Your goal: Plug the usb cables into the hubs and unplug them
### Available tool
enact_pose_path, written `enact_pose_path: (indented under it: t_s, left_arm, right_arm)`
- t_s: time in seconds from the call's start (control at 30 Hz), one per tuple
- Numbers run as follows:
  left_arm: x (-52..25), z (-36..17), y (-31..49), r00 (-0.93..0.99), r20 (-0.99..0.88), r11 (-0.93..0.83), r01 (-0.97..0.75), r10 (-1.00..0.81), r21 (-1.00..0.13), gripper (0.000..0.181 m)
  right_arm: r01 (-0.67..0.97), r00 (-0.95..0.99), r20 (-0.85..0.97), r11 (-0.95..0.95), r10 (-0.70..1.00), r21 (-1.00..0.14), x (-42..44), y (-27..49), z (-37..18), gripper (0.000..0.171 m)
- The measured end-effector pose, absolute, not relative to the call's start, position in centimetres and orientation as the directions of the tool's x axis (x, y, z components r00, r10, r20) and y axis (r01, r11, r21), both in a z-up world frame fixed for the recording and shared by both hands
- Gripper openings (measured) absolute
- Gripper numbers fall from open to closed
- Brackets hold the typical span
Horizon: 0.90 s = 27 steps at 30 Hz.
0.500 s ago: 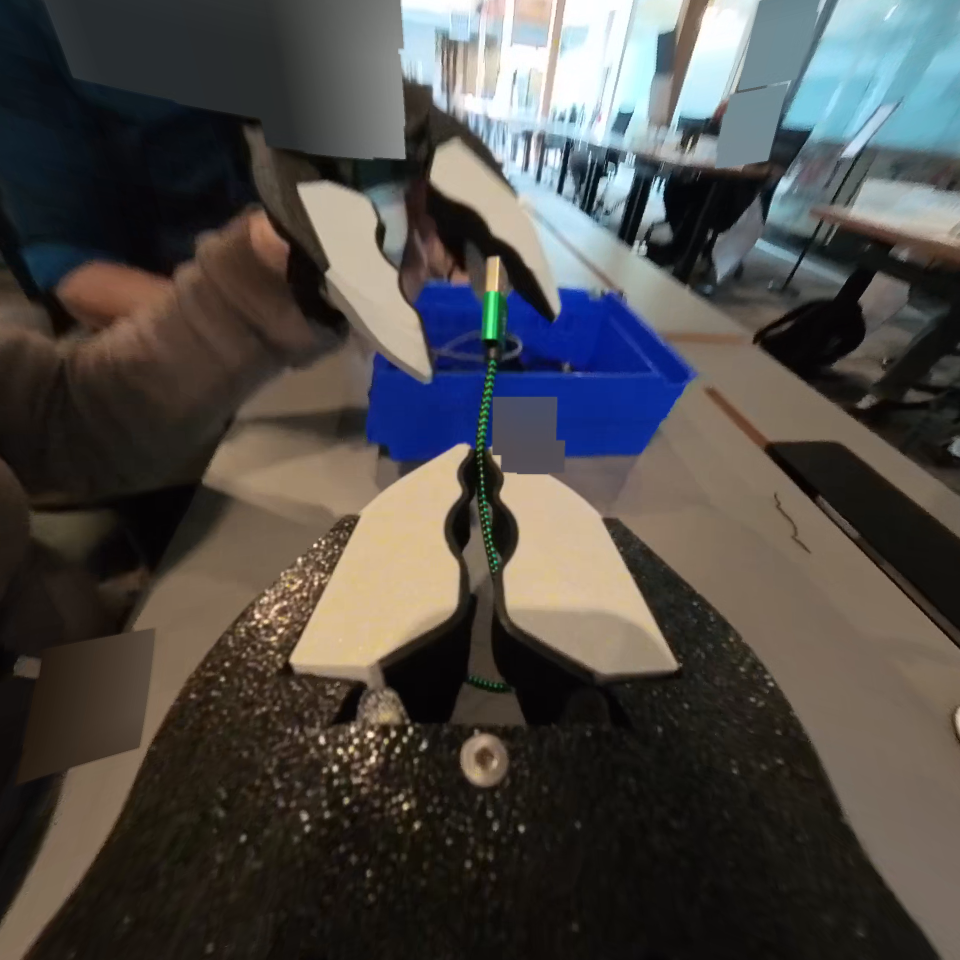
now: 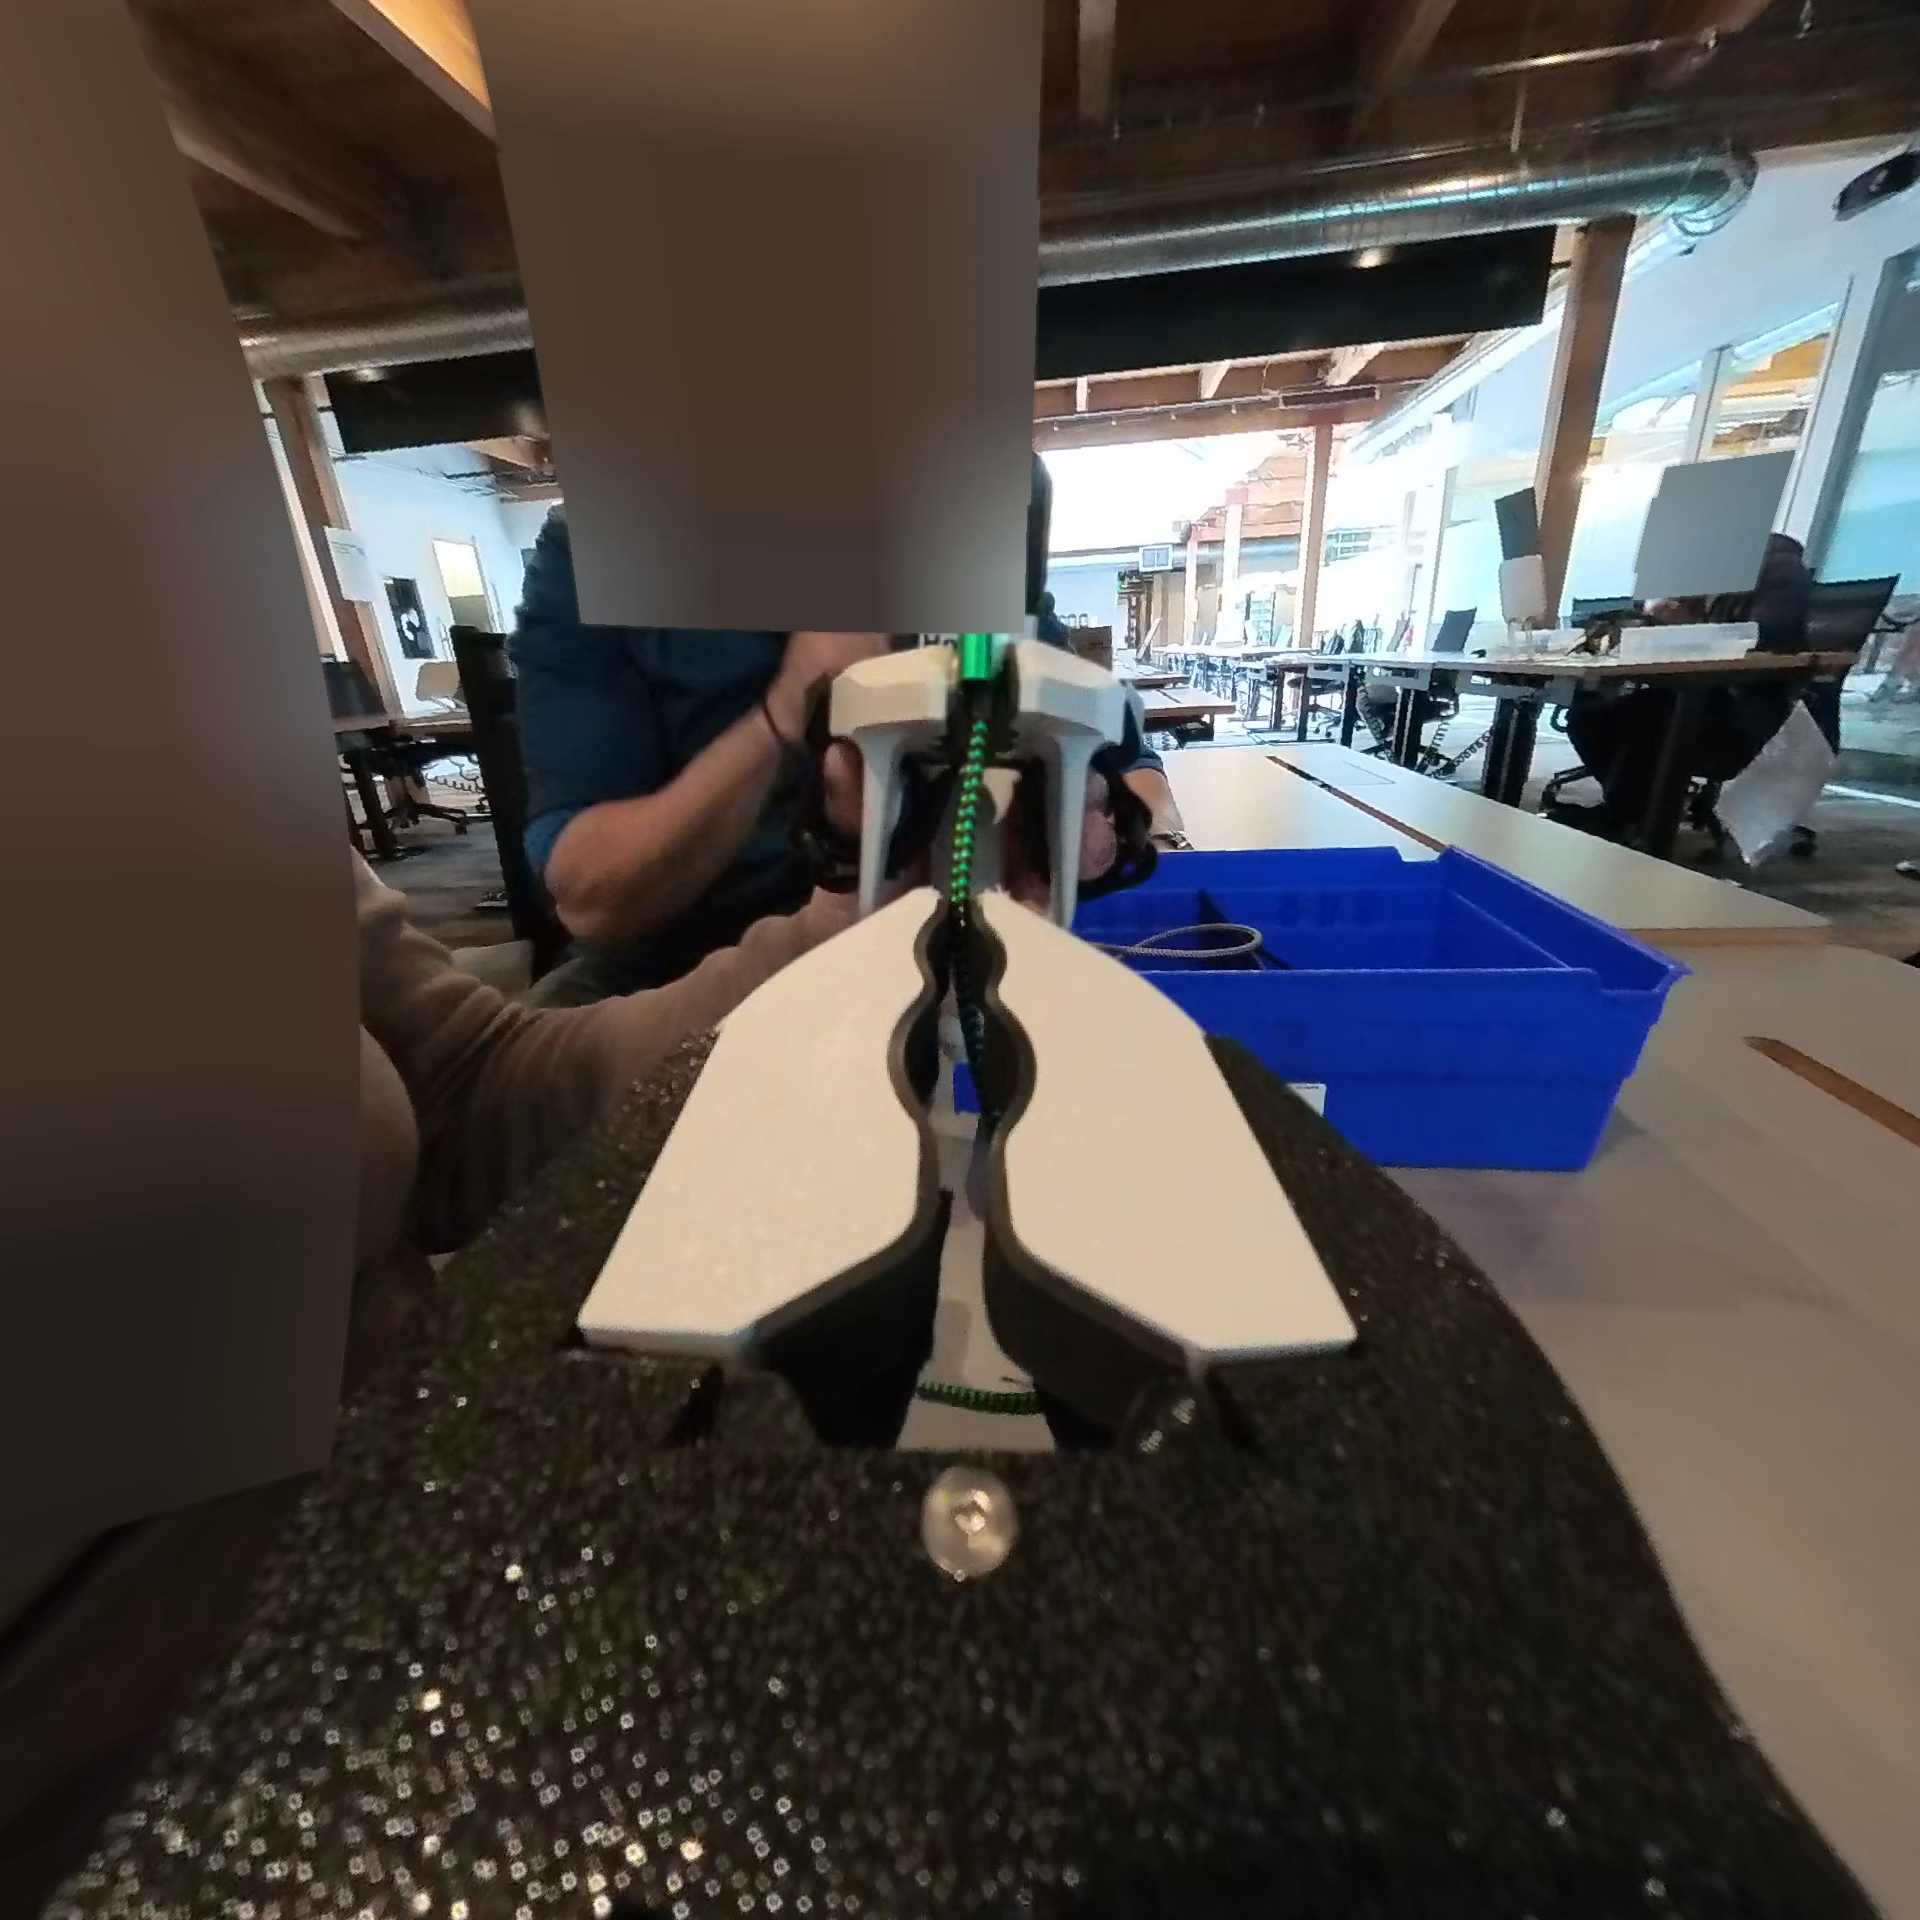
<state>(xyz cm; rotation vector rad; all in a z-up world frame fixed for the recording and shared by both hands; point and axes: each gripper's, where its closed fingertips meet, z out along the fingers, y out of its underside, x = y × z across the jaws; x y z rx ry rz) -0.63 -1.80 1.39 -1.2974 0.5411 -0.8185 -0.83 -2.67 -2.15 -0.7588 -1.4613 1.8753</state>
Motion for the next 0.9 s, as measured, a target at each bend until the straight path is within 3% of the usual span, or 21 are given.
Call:
enact_pose_path:
  t_s: [0.3, 0.5, 0.63, 0.73, 0.9]
  left_arm:
    - [-0.2, 0.8, -1.9, 0.636, 0.031, 0.066, 0.128, -0.771, -0.990, 0.007]
    - [0.3, 1.6, -1.8, 0.620, 0.050, 0.091, 0.194, -0.783, -0.977, 0.009]
    - [0.3, 1.8, -1.3, 0.609, 0.088, 0.081, 0.245, -0.788, -0.966, 0.033]
    - [0.6, 1.6, -1.5, 0.592, 0.082, 0.079, 0.241, -0.802, -0.967, 0.008]
    - [0.1, 1.2, -1.4, 0.663, 0.044, 0.063, 0.137, -0.747, -0.989, 0.007]
  right_arm:
    - [-0.126, -0.642, -0.027, -0.141, 0.766, -0.982, -0.5, -2.6, -2.6, 0.001]
    - [-0.166, -0.645, 0.000, -0.139, 0.764, -0.976, -0.2, -2.7, -2.0, 0.002]
    - [-0.169, -0.649, 0.002, -0.142, 0.760, -0.975, -0.1, -2.7, -1.9, 0.001]
    - [-0.171, -0.648, 0.002, -0.143, 0.762, -0.975, -0.1, -2.7, -1.8, 0.001]
    - [-0.145, -0.622, 0.014, -0.098, 0.783, -0.985, 0.1, -1.6, -1.9, 0.008]
